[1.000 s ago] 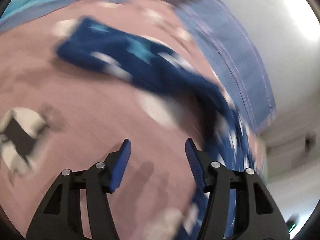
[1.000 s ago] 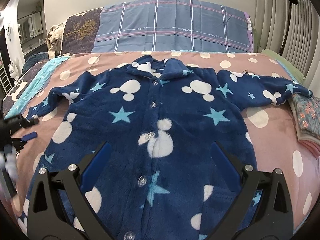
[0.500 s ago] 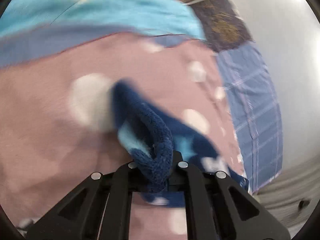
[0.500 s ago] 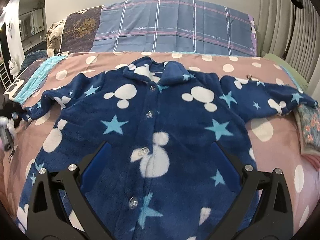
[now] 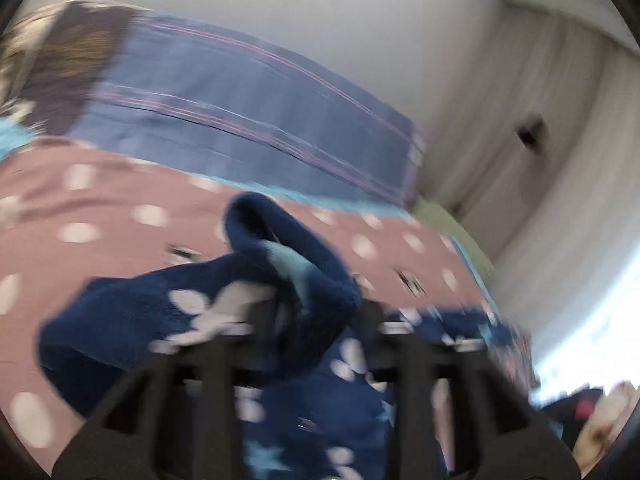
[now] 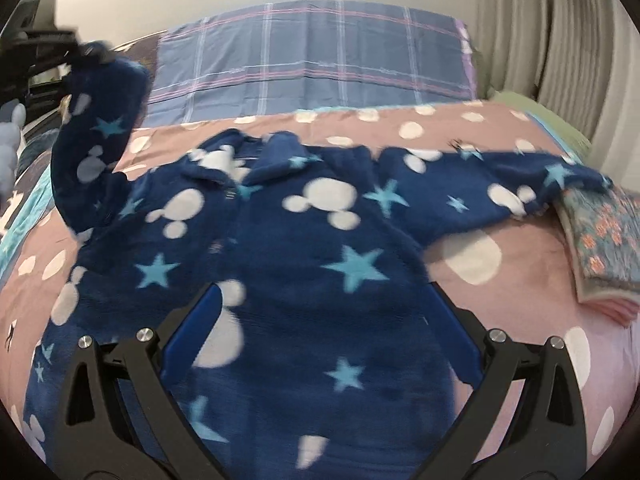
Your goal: Fold small clothes
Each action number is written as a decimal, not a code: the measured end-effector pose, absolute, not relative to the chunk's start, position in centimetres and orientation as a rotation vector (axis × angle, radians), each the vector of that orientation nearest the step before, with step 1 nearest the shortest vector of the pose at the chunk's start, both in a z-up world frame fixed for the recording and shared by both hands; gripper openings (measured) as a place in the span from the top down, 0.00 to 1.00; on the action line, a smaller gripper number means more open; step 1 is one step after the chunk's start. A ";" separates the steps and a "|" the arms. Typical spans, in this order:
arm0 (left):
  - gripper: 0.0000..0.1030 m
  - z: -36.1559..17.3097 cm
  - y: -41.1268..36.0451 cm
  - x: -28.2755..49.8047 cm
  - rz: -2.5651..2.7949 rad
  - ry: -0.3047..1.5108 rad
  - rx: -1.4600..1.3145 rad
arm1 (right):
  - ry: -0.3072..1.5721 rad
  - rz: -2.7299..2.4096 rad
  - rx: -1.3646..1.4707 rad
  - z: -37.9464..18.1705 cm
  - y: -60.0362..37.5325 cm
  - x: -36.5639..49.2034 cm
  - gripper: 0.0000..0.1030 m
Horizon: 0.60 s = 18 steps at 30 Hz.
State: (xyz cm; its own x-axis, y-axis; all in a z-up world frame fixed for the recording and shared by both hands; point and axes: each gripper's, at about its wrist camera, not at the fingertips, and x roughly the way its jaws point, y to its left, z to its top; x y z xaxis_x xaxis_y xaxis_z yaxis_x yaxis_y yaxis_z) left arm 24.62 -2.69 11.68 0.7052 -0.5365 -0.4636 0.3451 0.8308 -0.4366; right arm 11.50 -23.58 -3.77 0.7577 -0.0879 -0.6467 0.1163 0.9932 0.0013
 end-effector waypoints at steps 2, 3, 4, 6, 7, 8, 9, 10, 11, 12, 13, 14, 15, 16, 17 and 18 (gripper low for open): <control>0.42 10.1 -6.6 23.3 -0.544 0.634 -0.232 | 0.721 -0.125 0.084 -3.9 -25.3 11.4 0.02; 0.41 9.4 -7.5 22.6 -0.555 0.651 -0.188 | 0.729 -0.125 0.102 -4.0 -26.0 11.3 0.02; 0.40 8.7 -8.1 21.9 -0.561 0.665 -0.150 | 0.738 -0.121 0.123 -4.1 -26.8 11.4 0.02; 0.39 7.3 -7.9 20.5 -0.534 0.681 -0.087 | 0.752 -0.096 0.151 -4.1 -27.7 11.7 0.02; 0.37 6.8 -7.0 20.1 -0.506 0.681 -0.066 | 0.756 -0.074 0.162 -4.1 -28.0 11.9 0.02; 0.34 6.2 -5.9 19.5 -0.480 0.678 -0.053 | 0.759 -0.046 0.174 -4.1 -28.1 12.3 0.03; 0.33 5.8 -4.3 18.8 -0.431 0.667 -0.032 | 0.761 -0.009 0.188 -4.0 -28.3 12.9 0.08; 0.32 5.3 -2.5 18.4 -0.384 0.658 -0.015 | 0.770 0.052 0.213 -4.0 -28.3 13.8 0.12; 0.32 4.7 -1.3 17.7 -0.340 0.654 0.004 | 0.785 0.104 0.243 -4.1 -28.2 14.8 0.22; 0.32 3.9 0.5 17.1 -0.288 0.656 0.033 | 0.801 0.153 0.279 -4.2 -28.1 15.9 0.27; 0.32 2.9 1.9 17.8 -0.244 0.666 0.064 | 0.818 0.211 0.325 -4.4 -27.9 17.4 0.27; 0.32 2.0 3.0 17.8 -0.203 0.677 0.093 | 0.834 0.246 0.350 -4.6 -27.6 18.7 0.27; 0.32 1.0 4.0 17.9 -0.151 0.696 0.125 | 0.859 0.281 0.364 -5.0 -26.9 20.8 0.27; 0.32 0.0 4.9 18.2 -0.104 0.721 0.147 | 0.874 0.295 0.366 -5.4 -26.4 22.2 0.27; 0.32 -0.3 5.3 18.7 -0.091 0.734 0.151 | 0.890 0.304 0.361 -5.8 -25.7 23.5 0.26; 0.32 -1.1 6.2 19.5 -0.071 0.759 0.146 | 0.907 0.303 0.352 -6.2 -24.9 25.0 0.26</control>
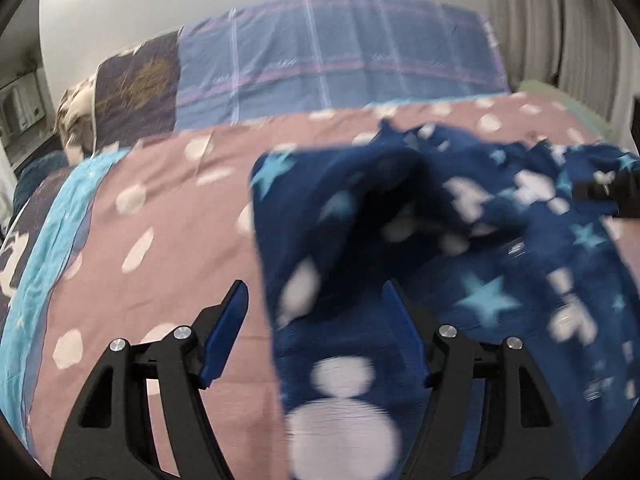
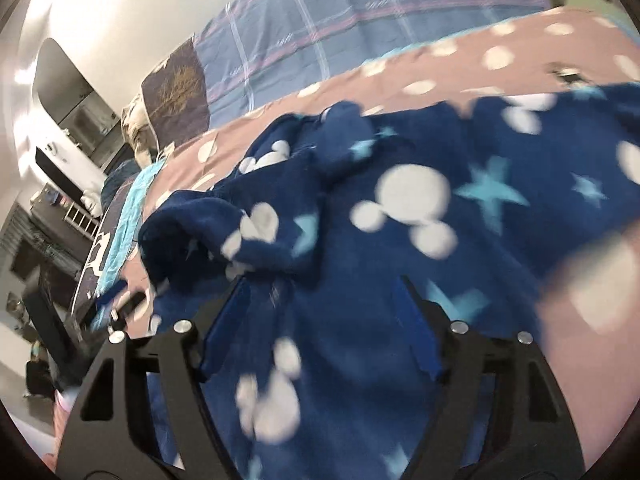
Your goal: Fold small clothes
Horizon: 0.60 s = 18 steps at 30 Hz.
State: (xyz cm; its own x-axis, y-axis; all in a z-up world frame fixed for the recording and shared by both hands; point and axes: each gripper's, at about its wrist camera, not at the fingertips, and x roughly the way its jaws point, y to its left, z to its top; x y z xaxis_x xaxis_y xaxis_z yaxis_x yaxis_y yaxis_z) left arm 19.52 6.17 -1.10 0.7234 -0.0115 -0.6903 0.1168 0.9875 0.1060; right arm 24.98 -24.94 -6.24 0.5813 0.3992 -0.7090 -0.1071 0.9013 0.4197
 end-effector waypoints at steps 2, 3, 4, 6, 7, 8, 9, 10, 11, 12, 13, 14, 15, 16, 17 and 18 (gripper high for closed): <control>0.32 -2.0 7.4 20.9 -0.026 0.800 0.117 | 0.950 0.288 0.329 -7.7 -23.1 28.4 0.24; 0.32 -2.4 8.0 21.8 -0.012 0.811 0.085 | 0.964 0.280 0.327 -8.2 -22.7 29.3 0.23; 0.32 -2.6 8.4 22.5 -0.001 0.816 0.067 | 0.981 0.262 0.331 -9.1 -22.1 30.5 0.23; 0.32 -2.8 8.5 24.0 0.033 0.810 0.067 | 0.980 0.222 0.350 -10.3 -21.2 31.6 0.14; 0.32 -2.9 8.6 24.2 0.058 0.803 0.085 | 0.964 0.211 0.333 -10.3 -20.7 31.7 0.13; 0.32 -3.1 8.5 24.6 0.095 0.796 0.114 | 0.946 0.205 0.275 -10.1 -19.8 31.6 0.18; 0.32 -3.4 8.5 24.9 0.145 0.791 0.156 | 0.929 0.211 0.219 -9.8 -19.1 31.4 0.53; 0.32 -3.7 8.6 25.1 0.164 0.791 0.170 | 0.922 0.270 0.168 -9.2 -18.2 31.1 0.81; 0.32 -4.0 8.8 25.1 0.177 0.792 0.178 | 0.914 0.277 0.159 -8.5 -17.9 30.8 0.88; 0.32 -4.2 8.9 24.9 0.187 0.792 0.184 | 0.876 0.270 0.147 -7.3 -17.8 30.2 0.88; 0.32 -4.3 9.1 24.7 0.192 0.791 0.185 | 0.803 0.244 0.113 -5.3 -18.0 29.0 0.89; 0.32 -4.4 9.3 24.5 0.192 0.789 0.183 | 0.735 0.202 0.077 -3.4 -18.4 27.9 0.88; 0.32 -4.4 9.5 24.2 0.187 0.785 0.176 | 0.692 0.169 0.053 -2.3 -18.7 27.2 0.89; 0.31 -4.3 9.5 23.8 0.180 0.778 0.175 | 0.647 0.127 0.035 -0.9 -19.6 26.2 0.88; 0.30 -4.2 9.4 23.6 0.166 0.773 0.178 | 0.630 0.103 0.033 -0.1 -20.5 25.6 0.89; 0.30 -4.1 9.1 23.1 0.149 0.763 0.191 | 0.632 0.089 0.038 0.4 -21.6 25.2 0.89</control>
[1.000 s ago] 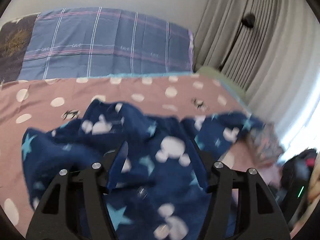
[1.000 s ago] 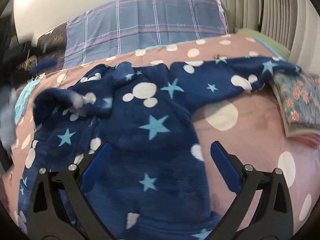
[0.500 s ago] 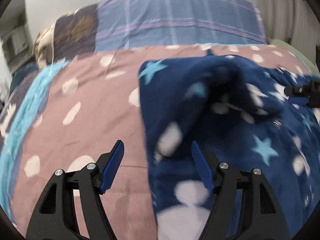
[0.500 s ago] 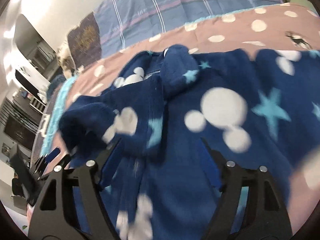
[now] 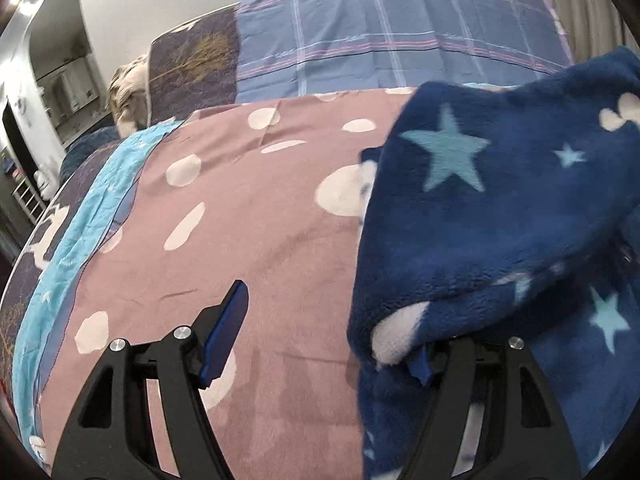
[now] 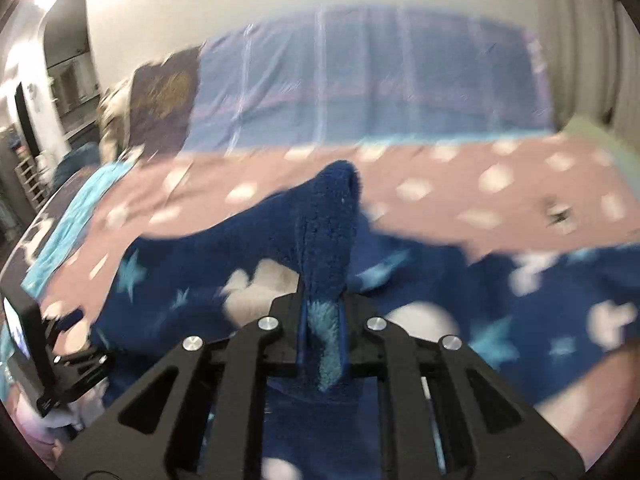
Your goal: Fold small clothes
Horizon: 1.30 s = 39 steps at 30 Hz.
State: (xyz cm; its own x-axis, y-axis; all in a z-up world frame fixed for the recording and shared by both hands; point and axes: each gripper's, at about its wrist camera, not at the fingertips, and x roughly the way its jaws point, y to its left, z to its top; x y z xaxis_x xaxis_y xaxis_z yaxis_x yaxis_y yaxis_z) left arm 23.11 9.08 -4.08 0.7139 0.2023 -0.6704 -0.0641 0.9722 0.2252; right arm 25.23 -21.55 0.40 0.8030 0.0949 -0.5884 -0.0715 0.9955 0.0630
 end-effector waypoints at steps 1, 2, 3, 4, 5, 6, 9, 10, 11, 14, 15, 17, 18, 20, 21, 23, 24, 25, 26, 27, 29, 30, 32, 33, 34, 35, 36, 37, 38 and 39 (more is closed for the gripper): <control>0.30 -4.1 8.7 22.8 0.133 0.752 0.203 | 0.654 0.068 0.045 0.4 -22.7 25.2 0.89; 0.30 -4.0 8.3 22.4 0.110 0.743 0.221 | 0.674 0.039 0.047 -0.1 -23.8 25.5 0.88; 0.30 -4.1 7.9 22.3 0.098 0.744 0.231 | 0.705 -0.017 0.036 -1.3 -25.2 25.7 0.88; 0.30 -4.2 7.7 22.2 0.090 0.747 0.238 | 0.729 -0.047 0.031 -2.2 -26.0 26.0 0.88; 0.30 -4.4 7.7 22.1 0.084 0.750 0.240 | 0.767 -0.072 0.040 -3.5 -27.2 26.2 0.88; 0.30 -4.4 7.8 22.1 0.074 0.753 0.232 | 0.822 -0.071 0.092 -5.2 -28.6 26.5 0.88; 0.30 -3.9 8.2 21.4 0.009 0.761 0.187 | 0.897 -0.013 0.271 -7.7 -31.5 25.7 0.84; 0.30 -3.7 8.3 21.1 -0.027 0.768 0.166 | 0.897 0.008 0.293 -8.0 -31.7 25.4 0.83; 0.30 -3.6 8.3 20.8 -0.041 0.769 0.161 | 0.892 0.034 0.308 -8.0 -31.8 25.0 0.73; 0.30 -3.4 8.4 20.0 -0.066 0.763 0.168 | 0.898 0.131 0.346 -8.1 -31.0 24.3 0.49; 0.30 -3.4 8.3 19.8 -0.072 0.758 0.170 | 0.910 0.166 0.357 -8.2 -30.5 24.5 0.47; 0.30 -3.6 8.2 19.8 -0.068 0.757 0.178 | 0.951 0.207 0.342 -8.9 -28.9 25.1 0.35; 0.30 -4.1 8.0 20.2 -0.048 0.771 0.182 | 0.960 0.195 0.320 -9.3 -28.3 25.4 0.29; 0.30 -5.2 7.5 20.7 -0.013 0.809 0.197 | 0.961 0.146 0.252 -10.0 -26.7 26.3 0.32; 0.30 -5.5 7.4 20.9 -0.004 0.819 0.206 | 0.947 0.116 0.201 -10.0 -25.7 26.3 0.71; 0.30 -5.5 7.2 20.6 0.010 0.810 0.220 | 0.906 0.128 0.195 -8.6 -25.2 25.5 0.90; 0.30 -5.2 7.1 20.1 0.007 0.799 0.226 | 0.856 0.108 0.177 -7.4 -25.1 24.7 0.90; 0.30 -5.0 7.2 19.8 -0.004 0.796 0.223 | 0.794 0.070 0.138 -5.8 -25.2 23.7 0.90; 0.30 -4.7 7.3 19.3 -0.033 0.800 0.205 | 0.753 0.027 0.104 -4.8 -25.5 23.1 0.90; 0.30 -4.4 7.5 18.9 -0.059 0.804 0.185 | 0.726 -0.032 0.051 -4.0 -25.9 22.6 0.90; 0.30 -3.6 8.0 18.1 -0.128 0.805 0.125 | 0.762 -0.049 0.019 -4.5 -26.8 22.9 0.87; 0.30 -3.0 8.4 17.7 -0.180 0.802 0.068 | 0.803 -0.026 0.030 -5.6 -27.4 23.1 0.83; 0.30 -1.9 9.1 17.6 -0.243 0.789 -0.027 | 0.847 -0.022 0.030 -7.3 -27.9 23.3 0.73; 0.30 -1.2 9.6 18.0 -0.261 0.775 -0.084 | 0.855 -0.040 0.024 -7.7 -28.4 23.1 0.67; 0.30 -0.8 9.9 18.5 -0.262 0.766 -0.111 | 0.849 -0.055 0.036 -8.1 -28.8 22.8 0.66; 0.30 -0.5 10.1 19.1 -0.255 0.757 -0.124 | 0.841 -0.056 0.062 -8.1 -29.1 22.5 0.65; 0.30 -0.3 10.1 20.4 -0.234 0.754 -0.127 | 0.830 -0.058 0.101 -8.0 -29.4 22.1 0.64; 0.30 -0.3 10.1 21.7 -0.212 0.762 -0.129 | 0.821 -0.058 0.117 -7.7 -29.5 21.8 0.64; 0.30 -0.5 10.0 23.2 -0.195 0.777 -0.133 | 0.810 -0.052 0.124 -7.4 -29.4 21.4 0.64; 0.30 -0.8 9.9 24.4 -0.188 0.791 -0.139 | 0.796 -0.043 0.120 -7.1 -29.0 21.0 0.64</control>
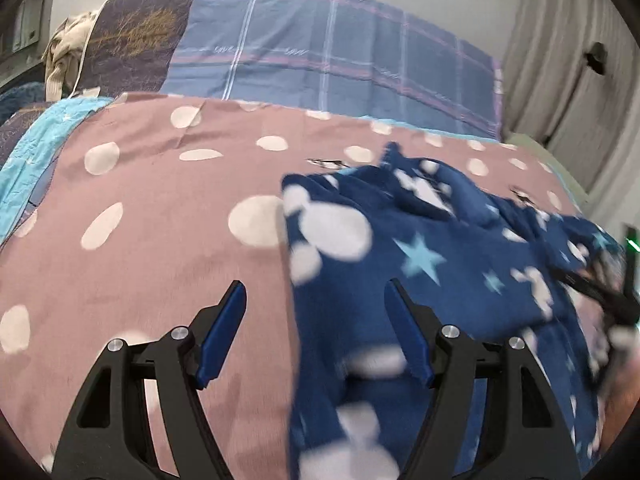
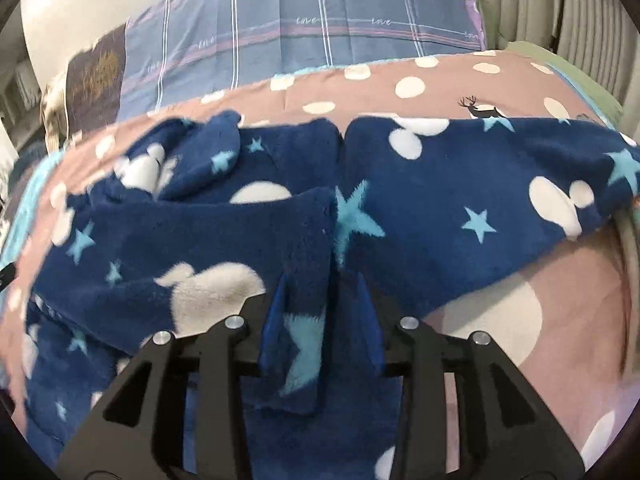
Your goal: Fold small clothes
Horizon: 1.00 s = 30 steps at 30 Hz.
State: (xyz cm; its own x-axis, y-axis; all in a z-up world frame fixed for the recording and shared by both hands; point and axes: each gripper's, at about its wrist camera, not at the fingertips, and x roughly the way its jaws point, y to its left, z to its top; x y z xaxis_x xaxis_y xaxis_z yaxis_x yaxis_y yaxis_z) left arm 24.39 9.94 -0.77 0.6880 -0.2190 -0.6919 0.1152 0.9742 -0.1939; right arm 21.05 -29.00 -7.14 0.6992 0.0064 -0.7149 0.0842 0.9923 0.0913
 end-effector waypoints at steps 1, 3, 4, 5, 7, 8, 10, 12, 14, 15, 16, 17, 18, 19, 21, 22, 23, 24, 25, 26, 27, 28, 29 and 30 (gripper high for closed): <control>0.30 -1.0 9.9 25.8 -0.180 0.806 -0.146 | 0.773 -0.031 0.108 -6.6 -28.5 20.6 0.64; 0.30 -1.9 9.2 28.1 -0.177 0.845 -0.153 | 0.742 0.006 0.104 -5.8 -27.8 19.5 0.64; 0.33 -2.6 8.5 29.1 -0.173 0.866 -0.132 | 0.728 0.055 0.120 -5.5 -27.3 19.1 0.64; 0.49 -3.0 8.1 29.5 -0.163 0.876 -0.104 | 0.723 0.102 0.136 -5.5 -26.8 18.9 0.63; 0.69 -4.9 6.2 30.6 -0.065 0.890 0.096 | 0.749 0.199 0.138 -6.1 -25.5 18.9 0.56; 0.68 -5.4 5.9 30.6 -0.028 0.875 0.154 | 0.764 0.204 0.121 -6.5 -24.9 19.1 0.53; 0.68 -6.1 5.1 30.3 0.080 0.810 0.316 | 0.815 0.176 0.057 -8.1 -23.6 19.7 0.53; 0.68 -6.1 4.9 30.1 0.124 0.793 0.361 | 0.855 0.164 0.039 -9.4 -23.1 20.1 0.52; 0.68 -5.8 5.2 30.0 0.124 0.795 0.359 | 0.847 0.159 0.048 -9.5 -23.1 19.9 0.52; 0.69 -5.5 5.5 29.7 0.113 0.796 0.343 | 0.841 0.159 0.055 -9.2 -23.3 19.7 0.52; 0.69 -5.1 5.7 29.5 0.098 0.798 0.321 | 0.822 0.152 0.066 -8.3 -23.8 19.1 0.52; 0.69 -4.4 6.3 29.1 0.075 0.803 0.277 | 0.797 0.139 0.067 -7.5 -24.4 18.4 0.52; 0.69 -3.9 6.6 29.0 0.059 0.803 0.242 | 0.779 0.127 0.065 -7.0 -24.8 18.0 0.50; 0.68 -2.9 7.0 28.4 0.029 0.794 0.188 | 0.746 0.096 0.063 -6.0 -26.0 17.4 0.49; 0.64 -1.0 6.6 27.4 -0.073 0.754 0.082 | 0.698 0.011 0.094 -4.3 -29.5 16.4 0.47; 0.58 -0.2 6.1 26.8 -0.126 0.734 0.059 | 0.681 -0.026 0.125 -3.6 -31.2 16.1 0.47; 0.58 0.5 5.4 26.3 -0.181 0.719 0.044 | 0.664 -0.067 0.171 -2.8 -33.2 15.7 0.46; 0.57 1.0 4.5 26.0 -0.255 0.718 0.025 | 0.645 -0.108 0.227 -2.1 -35.5 15.3 0.46; 0.52 1.0 3.7 25.8 -0.317 0.726 0.002 | 0.608 -0.176 0.320 -0.9 -39.1 14.3 0.46; 0.42 0.8 2.8 25.9 -0.369 0.742 -0.020 | 0.584 -0.212 0.369 -0.4 -41.1 13.6 0.45; 0.37 -0.2 1.7 26.2 -0.396 0.775 -0.024 | 0.553 -0.260 0.431 0.2 -43.8 12.7 0.44; 0.32 -1.4 0.8 26.6 -0.394 0.819 -0.004 | 0.525 -0.315 0.501 0.7 -46.7 11.8 0.43; 0.30 -3.5 -0.4 27.2 -0.377 0.885 0.043 | 0.512 -0.350 0.553 0.8 -48.9 11.2 0.40; 0.28 -6.4 -1.6 27.7 -0.347 0.933 0.109 | 0.503 -0.377 0.606 0.9 -51.0 10.6 0.37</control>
